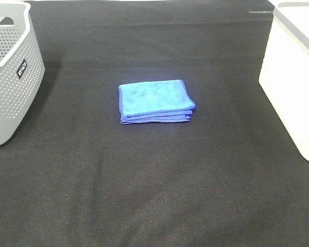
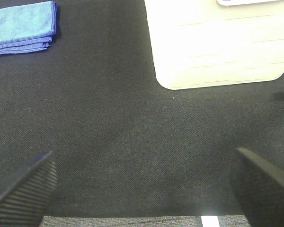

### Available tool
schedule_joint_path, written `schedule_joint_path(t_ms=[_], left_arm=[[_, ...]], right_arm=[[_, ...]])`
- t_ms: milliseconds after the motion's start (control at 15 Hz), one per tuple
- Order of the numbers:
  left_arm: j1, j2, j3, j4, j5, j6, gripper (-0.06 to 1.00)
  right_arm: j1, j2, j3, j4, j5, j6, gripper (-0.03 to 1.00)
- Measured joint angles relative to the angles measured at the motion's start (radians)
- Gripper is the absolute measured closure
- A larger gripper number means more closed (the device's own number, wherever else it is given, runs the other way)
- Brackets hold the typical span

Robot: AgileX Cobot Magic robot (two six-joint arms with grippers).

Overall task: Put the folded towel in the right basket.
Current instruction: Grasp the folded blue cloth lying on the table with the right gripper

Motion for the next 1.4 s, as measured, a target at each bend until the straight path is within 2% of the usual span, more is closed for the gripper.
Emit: schedule_joint_path(t_ms=[1400], left_arm=[[0.000,0.000,0.000,0.000,0.000,0.001,-0.04]], right_arm=[[0.000,0.000,0.000,0.000,0.000,-0.009,0.00]])
